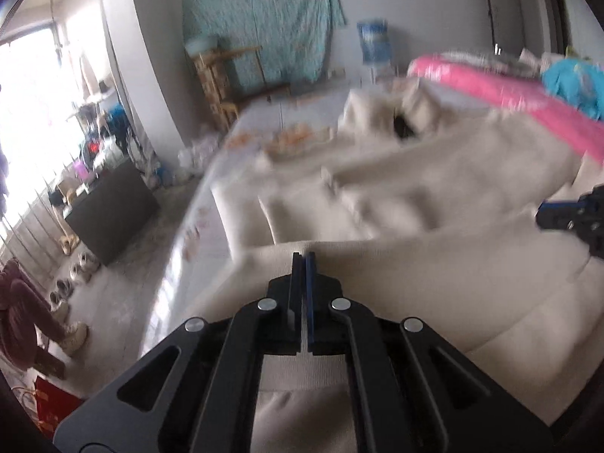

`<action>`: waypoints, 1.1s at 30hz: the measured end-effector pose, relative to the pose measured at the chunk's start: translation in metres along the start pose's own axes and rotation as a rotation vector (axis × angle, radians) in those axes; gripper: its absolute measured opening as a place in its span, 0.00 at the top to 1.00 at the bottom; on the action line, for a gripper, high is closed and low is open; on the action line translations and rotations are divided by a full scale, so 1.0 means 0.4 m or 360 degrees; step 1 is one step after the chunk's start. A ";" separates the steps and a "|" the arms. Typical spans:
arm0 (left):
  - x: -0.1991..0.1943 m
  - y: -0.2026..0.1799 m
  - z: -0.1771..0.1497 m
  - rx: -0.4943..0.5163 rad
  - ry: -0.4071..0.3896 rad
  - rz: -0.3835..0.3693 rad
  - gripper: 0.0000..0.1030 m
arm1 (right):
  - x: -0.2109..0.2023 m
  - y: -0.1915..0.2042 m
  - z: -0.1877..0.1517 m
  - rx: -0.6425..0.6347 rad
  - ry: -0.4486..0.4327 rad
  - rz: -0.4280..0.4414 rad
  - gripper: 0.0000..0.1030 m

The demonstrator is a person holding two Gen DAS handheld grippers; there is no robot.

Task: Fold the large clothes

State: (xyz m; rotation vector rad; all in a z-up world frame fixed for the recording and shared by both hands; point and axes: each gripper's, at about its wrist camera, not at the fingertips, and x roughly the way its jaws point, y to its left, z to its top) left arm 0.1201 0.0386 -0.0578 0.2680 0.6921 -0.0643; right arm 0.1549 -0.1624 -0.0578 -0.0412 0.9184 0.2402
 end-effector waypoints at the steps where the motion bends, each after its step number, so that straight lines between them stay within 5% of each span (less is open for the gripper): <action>1: 0.009 0.002 -0.011 -0.0005 0.0019 -0.0010 0.98 | 0.008 0.004 -0.004 -0.0004 0.0004 -0.0003 0.97; 9: -0.092 0.050 0.007 -0.0136 -0.0181 -0.0109 0.83 | 0.015 0.001 -0.008 -0.0019 0.0003 -0.0002 0.97; 11: -0.119 0.030 0.020 -0.0137 -0.0222 -0.0283 0.83 | 0.015 -0.001 -0.007 -0.0011 0.0000 0.0002 0.97; 14: -0.105 -0.047 0.036 -0.0096 -0.0110 -0.0623 0.83 | 0.013 -0.003 -0.008 0.0012 -0.0008 0.0012 0.97; 17: -0.051 -0.136 0.035 -0.0002 0.0027 -0.0770 0.83 | 0.012 0.000 -0.010 0.0022 -0.0010 -0.0001 0.97; 25: 0.006 -0.171 0.009 -0.0028 0.0167 -0.0796 0.84 | -0.035 -0.036 -0.014 0.0131 -0.0054 0.0065 0.97; 33: 0.001 -0.174 0.008 -0.0012 0.0154 -0.0770 0.85 | -0.058 -0.226 -0.062 0.0347 -0.0022 -0.0171 0.86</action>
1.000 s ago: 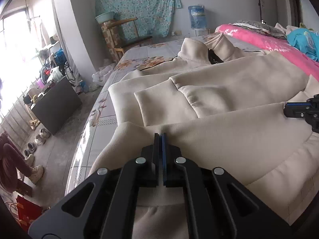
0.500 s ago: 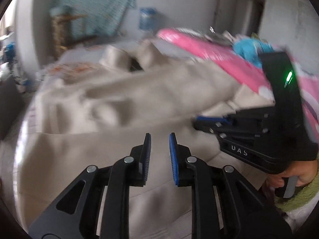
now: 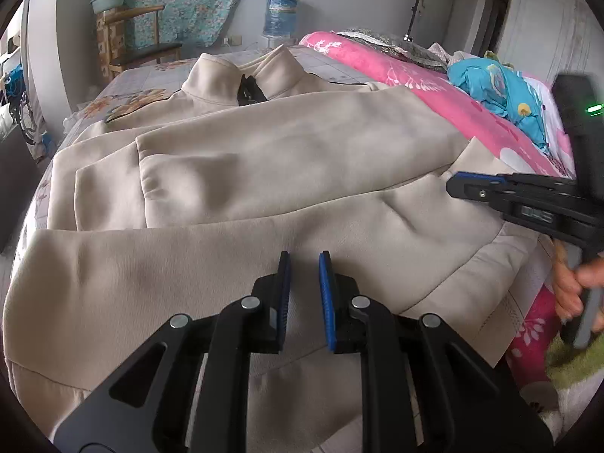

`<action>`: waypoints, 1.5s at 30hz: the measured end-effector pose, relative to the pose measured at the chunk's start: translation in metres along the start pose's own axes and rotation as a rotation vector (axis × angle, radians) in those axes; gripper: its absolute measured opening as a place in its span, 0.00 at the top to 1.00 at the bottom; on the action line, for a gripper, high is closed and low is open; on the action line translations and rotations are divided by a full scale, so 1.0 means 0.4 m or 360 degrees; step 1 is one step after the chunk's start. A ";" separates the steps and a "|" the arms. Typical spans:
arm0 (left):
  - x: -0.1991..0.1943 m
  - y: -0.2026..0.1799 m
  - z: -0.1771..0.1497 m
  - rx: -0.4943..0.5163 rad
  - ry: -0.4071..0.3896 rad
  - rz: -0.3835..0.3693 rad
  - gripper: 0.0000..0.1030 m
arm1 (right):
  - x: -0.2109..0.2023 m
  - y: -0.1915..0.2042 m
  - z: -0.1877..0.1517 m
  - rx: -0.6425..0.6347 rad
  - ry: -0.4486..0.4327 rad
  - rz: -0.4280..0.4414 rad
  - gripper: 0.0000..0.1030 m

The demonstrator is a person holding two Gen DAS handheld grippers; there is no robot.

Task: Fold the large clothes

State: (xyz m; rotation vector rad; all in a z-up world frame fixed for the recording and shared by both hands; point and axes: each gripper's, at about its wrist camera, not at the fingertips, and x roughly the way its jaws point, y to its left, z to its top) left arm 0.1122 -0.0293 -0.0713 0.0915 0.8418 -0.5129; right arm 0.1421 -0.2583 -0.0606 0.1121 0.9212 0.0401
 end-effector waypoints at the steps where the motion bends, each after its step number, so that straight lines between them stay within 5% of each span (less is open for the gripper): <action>1: 0.000 0.000 0.000 0.0003 0.0000 0.0001 0.85 | 0.001 -0.023 0.003 0.0046 -0.0024 0.0069 0.86; 2: 0.001 -0.001 0.001 0.0010 0.0002 0.0004 0.85 | 0.005 -0.051 0.010 0.0116 -0.0031 0.0129 0.86; 6: -0.001 -0.004 0.001 0.0033 0.0005 0.0021 0.85 | -0.003 -0.091 0.038 0.0133 -0.0134 -0.0061 0.92; 14: -0.004 -0.007 -0.002 0.0029 -0.0006 0.0032 0.85 | -0.082 -0.163 0.038 0.0279 -0.0210 0.0031 0.87; 16: -0.005 -0.006 -0.003 0.0017 -0.0008 0.0031 0.85 | -0.118 -0.134 0.034 0.0227 -0.0227 0.0128 0.85; 19: -0.006 -0.005 -0.005 0.0003 -0.0014 0.0030 0.85 | -0.158 -0.037 0.002 0.0082 -0.0214 0.0400 0.67; 22: -0.006 -0.002 -0.006 -0.0017 -0.0017 0.0022 0.85 | -0.155 0.078 -0.044 -0.0088 -0.0151 0.0605 0.67; 26: -0.006 0.005 -0.006 -0.0042 -0.0015 0.0008 0.85 | -0.091 0.180 -0.097 -0.0300 -0.0076 0.0543 0.67; 34: -0.063 0.027 -0.031 -0.0133 -0.0054 -0.0055 0.85 | -0.039 0.172 -0.132 -0.0284 -0.0010 0.0556 0.67; 40: -0.161 0.152 -0.144 -0.0276 -0.0073 0.0187 0.87 | -0.038 0.174 -0.131 -0.0287 -0.0021 0.0561 0.67; 45: -0.215 0.254 -0.156 -0.0380 -0.0101 0.0426 0.85 | -0.036 0.181 -0.124 -0.0295 -0.0013 0.0549 0.67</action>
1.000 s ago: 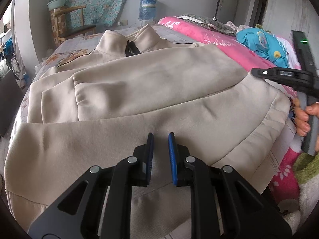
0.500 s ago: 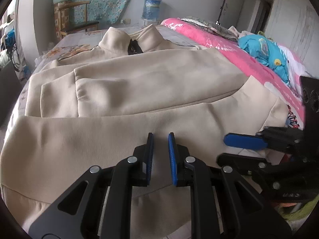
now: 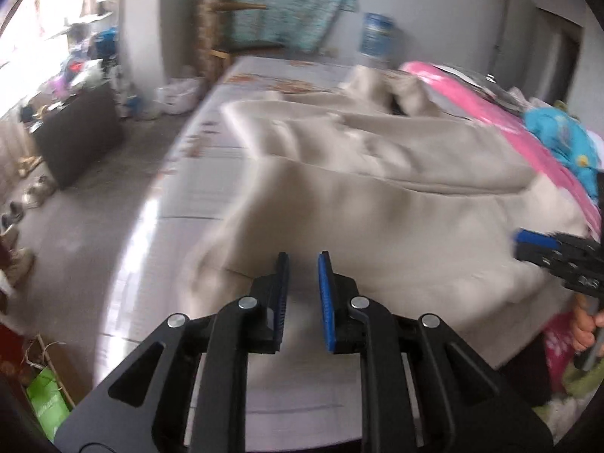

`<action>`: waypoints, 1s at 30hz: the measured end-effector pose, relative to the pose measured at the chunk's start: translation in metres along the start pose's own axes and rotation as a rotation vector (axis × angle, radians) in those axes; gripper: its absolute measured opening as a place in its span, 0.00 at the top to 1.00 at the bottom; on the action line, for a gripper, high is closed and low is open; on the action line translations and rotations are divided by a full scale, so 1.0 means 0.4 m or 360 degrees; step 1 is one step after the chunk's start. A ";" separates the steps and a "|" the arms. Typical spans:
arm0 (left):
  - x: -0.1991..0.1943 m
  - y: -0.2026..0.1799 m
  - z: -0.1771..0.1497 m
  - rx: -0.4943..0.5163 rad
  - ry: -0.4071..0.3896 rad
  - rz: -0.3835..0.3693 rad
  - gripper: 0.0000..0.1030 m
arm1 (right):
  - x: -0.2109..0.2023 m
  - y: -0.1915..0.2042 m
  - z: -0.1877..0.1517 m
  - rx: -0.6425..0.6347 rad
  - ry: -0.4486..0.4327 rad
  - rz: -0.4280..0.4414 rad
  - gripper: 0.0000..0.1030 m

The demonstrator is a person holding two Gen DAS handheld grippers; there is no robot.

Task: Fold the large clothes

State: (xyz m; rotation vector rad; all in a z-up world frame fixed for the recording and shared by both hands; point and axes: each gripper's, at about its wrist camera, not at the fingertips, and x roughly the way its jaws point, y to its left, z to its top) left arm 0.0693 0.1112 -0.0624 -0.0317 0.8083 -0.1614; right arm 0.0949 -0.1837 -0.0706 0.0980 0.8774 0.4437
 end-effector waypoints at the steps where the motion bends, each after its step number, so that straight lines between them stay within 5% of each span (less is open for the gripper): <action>1: 0.007 0.019 0.005 -0.0044 0.0015 0.0016 0.85 | 0.000 0.000 0.002 0.0002 0.0006 0.0002 0.67; 4: 0.018 0.041 0.016 -0.0125 0.0029 0.0024 0.86 | -0.014 -0.008 0.016 0.0010 0.0040 -0.0019 0.66; 7: 0.021 0.031 0.020 -0.0092 0.0044 0.0074 0.85 | -0.078 -0.060 0.028 0.0049 -0.0033 -0.0195 0.63; 10: 0.018 0.016 0.022 -0.0038 0.0044 0.0087 0.79 | -0.151 -0.170 0.028 0.0233 -0.0105 -0.0434 0.61; 13: 0.009 0.012 0.023 -0.0015 0.0025 0.0108 0.75 | -0.153 -0.260 0.004 0.0282 -0.0036 -0.0743 0.62; 17: 0.000 0.014 0.033 -0.0020 0.0030 0.0110 0.75 | -0.161 -0.223 0.023 0.0226 -0.0017 -0.0737 0.62; 21: -0.045 -0.028 0.050 0.0036 -0.0052 -0.0007 0.67 | -0.182 -0.097 0.046 0.0093 -0.0109 -0.0388 0.50; 25: -0.035 -0.122 0.041 0.0198 0.0019 -0.0164 0.51 | -0.121 0.034 0.028 -0.0126 -0.0013 -0.0138 0.40; 28: 0.006 -0.188 0.015 0.0302 0.0117 -0.0144 0.44 | -0.030 0.065 -0.011 -0.0205 0.0147 -0.0165 0.34; 30: 0.038 -0.204 0.001 0.0306 0.0197 -0.0096 0.42 | -0.011 0.071 -0.020 -0.0234 0.0131 -0.0212 0.31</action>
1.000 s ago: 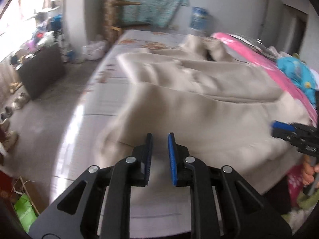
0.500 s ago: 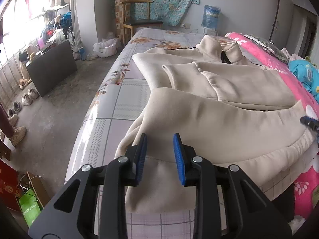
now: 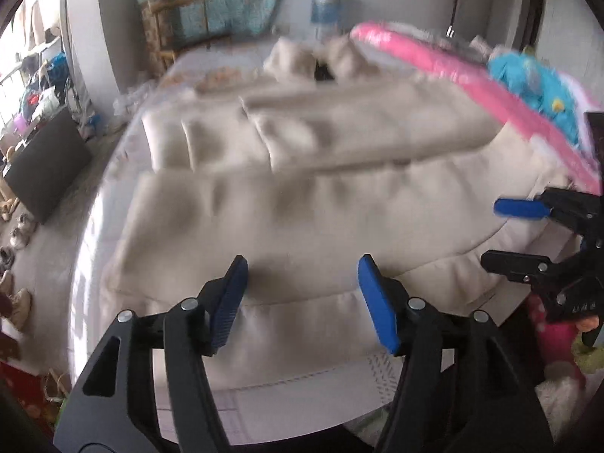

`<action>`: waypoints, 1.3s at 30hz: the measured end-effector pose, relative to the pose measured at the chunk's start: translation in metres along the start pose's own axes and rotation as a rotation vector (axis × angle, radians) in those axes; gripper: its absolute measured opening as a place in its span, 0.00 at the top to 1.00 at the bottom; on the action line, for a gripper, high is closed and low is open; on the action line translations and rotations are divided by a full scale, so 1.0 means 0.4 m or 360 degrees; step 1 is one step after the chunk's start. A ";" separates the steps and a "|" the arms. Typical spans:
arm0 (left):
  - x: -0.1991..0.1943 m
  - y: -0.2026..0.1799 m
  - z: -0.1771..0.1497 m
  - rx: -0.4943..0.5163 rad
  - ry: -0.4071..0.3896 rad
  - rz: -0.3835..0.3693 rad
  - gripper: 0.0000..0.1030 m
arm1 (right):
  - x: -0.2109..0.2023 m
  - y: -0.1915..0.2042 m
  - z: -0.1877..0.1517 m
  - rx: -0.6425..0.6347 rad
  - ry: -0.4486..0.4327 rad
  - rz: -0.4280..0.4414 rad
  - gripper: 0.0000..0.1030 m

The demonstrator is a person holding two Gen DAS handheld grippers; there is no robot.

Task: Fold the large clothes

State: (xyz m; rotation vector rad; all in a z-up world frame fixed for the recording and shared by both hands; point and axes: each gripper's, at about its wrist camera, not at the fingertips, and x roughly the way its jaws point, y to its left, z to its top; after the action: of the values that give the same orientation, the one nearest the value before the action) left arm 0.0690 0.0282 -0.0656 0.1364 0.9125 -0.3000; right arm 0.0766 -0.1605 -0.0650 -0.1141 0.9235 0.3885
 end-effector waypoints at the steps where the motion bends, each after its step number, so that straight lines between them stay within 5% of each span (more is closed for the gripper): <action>1: 0.000 -0.005 -0.001 -0.0008 -0.0014 0.0020 0.42 | 0.001 -0.001 0.004 0.0009 0.0012 0.0000 0.31; 9: -0.017 0.001 0.064 -0.0104 -0.0025 0.0086 0.34 | -0.038 -0.056 0.073 0.0148 -0.0056 -0.0148 0.21; 11: -0.004 0.000 0.089 -0.0133 -0.0009 0.0110 0.25 | -0.034 -0.075 0.086 0.0198 -0.0056 -0.0211 0.17; 19: 0.093 0.003 0.116 -0.0190 0.0135 0.0263 0.19 | 0.037 -0.144 0.093 0.0390 0.0084 -0.0322 0.12; 39: 0.103 0.009 0.120 -0.0230 0.0159 0.0269 0.12 | 0.064 -0.142 0.072 0.0352 0.0140 -0.0346 0.06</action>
State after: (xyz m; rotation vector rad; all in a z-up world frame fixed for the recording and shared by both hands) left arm 0.1301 0.0120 -0.0692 0.0952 1.0118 -0.0702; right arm 0.1335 -0.1986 -0.0720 -0.0287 1.0237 0.0790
